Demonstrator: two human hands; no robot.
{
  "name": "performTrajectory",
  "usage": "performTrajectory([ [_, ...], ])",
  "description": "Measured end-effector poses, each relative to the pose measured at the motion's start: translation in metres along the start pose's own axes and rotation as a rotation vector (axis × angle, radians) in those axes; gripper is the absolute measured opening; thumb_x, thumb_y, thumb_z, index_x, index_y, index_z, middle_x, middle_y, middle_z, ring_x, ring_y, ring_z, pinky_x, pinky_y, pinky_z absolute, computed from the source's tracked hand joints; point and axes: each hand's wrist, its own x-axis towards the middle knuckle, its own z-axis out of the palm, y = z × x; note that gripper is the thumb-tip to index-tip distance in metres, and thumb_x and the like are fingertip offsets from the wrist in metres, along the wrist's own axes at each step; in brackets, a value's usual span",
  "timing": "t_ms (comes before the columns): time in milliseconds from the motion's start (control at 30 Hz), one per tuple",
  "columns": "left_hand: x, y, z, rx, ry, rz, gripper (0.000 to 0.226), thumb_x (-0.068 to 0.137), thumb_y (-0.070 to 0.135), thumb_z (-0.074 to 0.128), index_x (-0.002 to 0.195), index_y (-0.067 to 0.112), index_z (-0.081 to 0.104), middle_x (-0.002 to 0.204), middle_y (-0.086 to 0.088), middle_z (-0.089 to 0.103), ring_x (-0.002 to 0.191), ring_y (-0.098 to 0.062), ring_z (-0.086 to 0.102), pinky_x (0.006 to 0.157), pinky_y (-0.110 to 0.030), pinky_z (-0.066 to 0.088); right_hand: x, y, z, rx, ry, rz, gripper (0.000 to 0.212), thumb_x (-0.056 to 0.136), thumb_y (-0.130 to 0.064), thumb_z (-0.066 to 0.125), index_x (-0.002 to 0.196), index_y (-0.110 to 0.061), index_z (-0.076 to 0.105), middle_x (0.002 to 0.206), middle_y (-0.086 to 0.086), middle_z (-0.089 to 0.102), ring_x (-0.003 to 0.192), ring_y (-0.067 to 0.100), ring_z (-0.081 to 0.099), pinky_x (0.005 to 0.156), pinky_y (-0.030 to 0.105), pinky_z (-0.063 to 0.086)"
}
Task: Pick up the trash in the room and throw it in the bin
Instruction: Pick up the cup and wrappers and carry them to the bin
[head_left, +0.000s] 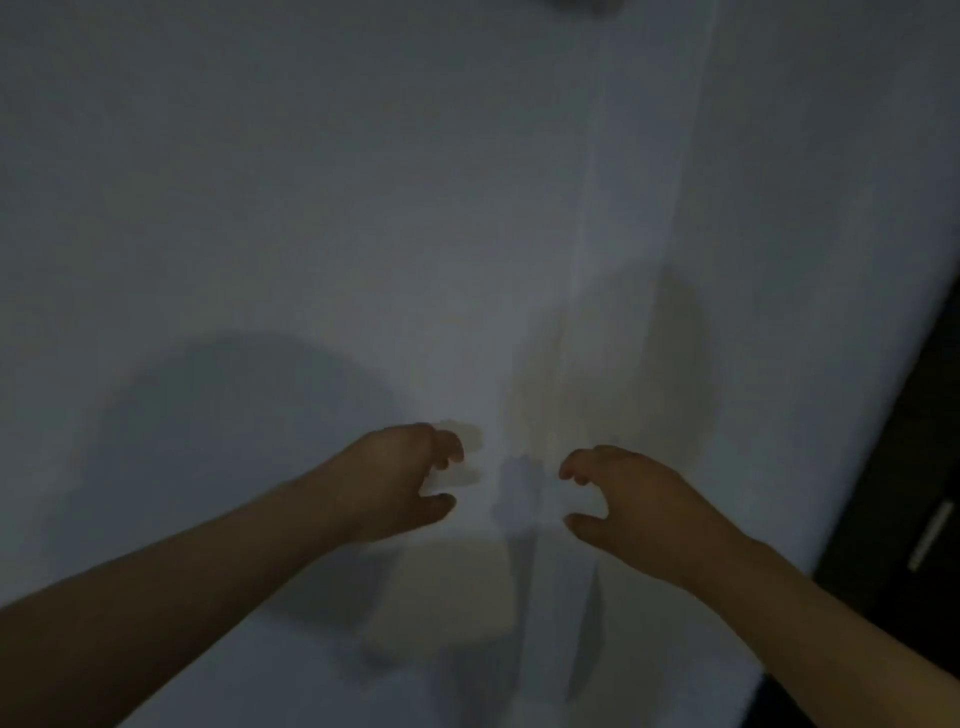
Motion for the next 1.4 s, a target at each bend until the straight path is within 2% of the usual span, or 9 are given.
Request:
performTrajectory([
  [133,0.004,0.032,-0.089,0.104,0.161,-0.002,0.042,0.087,0.036,0.063,0.126,0.024,0.053,0.117,0.006,0.059,0.099,-0.009,0.059,0.077,-0.011,0.036,0.01,-0.006,-0.091,-0.012,0.179,-0.126,0.04,0.088,-0.038,0.062,0.126,-0.027,0.053,0.114,-0.006,0.056,0.105,0.012,0.055,0.09,0.027,0.044],
  [267,-0.007,0.06,-0.143,0.195,0.278,-0.039,0.041,0.087,0.04,0.061,0.126,0.029,0.052,0.116,0.012,0.056,0.097,-0.003,0.057,0.073,-0.007,0.038,0.013,-0.016,-0.15,0.023,0.335,-0.26,0.033,0.086,-0.038,0.064,0.117,-0.028,0.056,0.106,-0.01,0.056,0.099,0.009,0.054,0.089,0.028,0.045],
  [433,-0.026,0.082,-0.181,0.264,0.359,-0.098,0.041,0.087,0.041,0.061,0.126,0.032,0.051,0.112,0.017,0.053,0.092,0.003,0.055,0.075,-0.008,0.042,0.015,-0.03,-0.185,0.037,0.368,-0.398,0.027,0.087,-0.041,0.061,0.112,-0.033,0.054,0.107,-0.017,0.054,0.1,0.002,0.052,0.09,0.022,0.044],
  [667,-0.065,0.082,-0.209,0.342,0.38,-0.254,0.041,0.088,0.044,0.059,0.127,0.036,0.048,0.106,0.023,0.046,0.092,0.004,0.053,0.069,-0.001,0.037,0.02,-0.064,-0.198,0.08,0.389,-0.56,0.024,0.087,-0.04,0.061,0.109,-0.036,0.054,0.105,-0.022,0.053,0.1,-0.003,0.05,0.089,0.018,0.044],
  [800,-0.105,0.078,-0.222,0.375,0.413,-0.355,0.041,0.088,0.045,0.059,0.127,0.037,0.048,0.11,0.022,0.049,0.096,0.003,0.054,0.069,-0.002,0.038,0.027,-0.101,-0.2,0.117,0.395,-0.655,0.023,0.085,-0.042,0.061,0.107,-0.038,0.054,0.104,-0.022,0.054,0.099,-0.004,0.05,0.087,0.018,0.045],
  [900,-0.153,0.077,-0.234,0.418,0.435,-0.463,0.042,0.087,0.046,0.059,0.126,0.037,0.048,0.119,0.02,0.052,0.098,0.002,0.053,0.071,-0.003,0.039,0.028,-0.147,-0.197,0.159,0.396,-0.761,0.024,0.086,-0.045,0.06,0.108,-0.038,0.055,0.104,-0.022,0.055,0.099,-0.005,0.05,0.089,0.018,0.045],
  [1067,-0.269,0.081,-0.27,0.524,0.5,-0.707,0.042,0.085,0.044,0.062,0.125,0.034,0.052,0.118,0.016,0.055,0.097,0.001,0.055,0.078,-0.012,0.046,0.007,-0.263,-0.192,0.281,0.37,-0.988,0.025,0.085,-0.045,0.061,0.108,-0.036,0.055,0.104,-0.021,0.054,0.098,-0.003,0.051,0.088,0.021,0.045],
  [1200,-0.37,0.103,-0.296,0.619,0.509,-0.879,0.041,0.083,0.04,0.066,0.121,0.031,0.055,0.114,0.013,0.058,0.095,-0.002,0.057,0.08,-0.02,0.049,-0.036,-0.364,-0.186,0.401,0.332,-1.164,0.025,0.085,-0.044,0.062,0.107,-0.035,0.055,0.104,-0.02,0.055,0.096,0.0,0.053,0.087,0.025,0.047],
  [1400,-0.521,0.16,-0.322,0.734,0.46,-1.139,0.042,0.083,0.04,0.066,0.122,0.03,0.055,0.116,0.013,0.057,0.098,-0.002,0.057,0.086,-0.019,0.047,-0.125,-0.494,-0.173,0.507,0.256,-1.394,0.027,0.084,-0.045,0.062,0.108,-0.036,0.055,0.102,-0.022,0.053,0.096,-0.002,0.052,0.085,0.022,0.046],
])
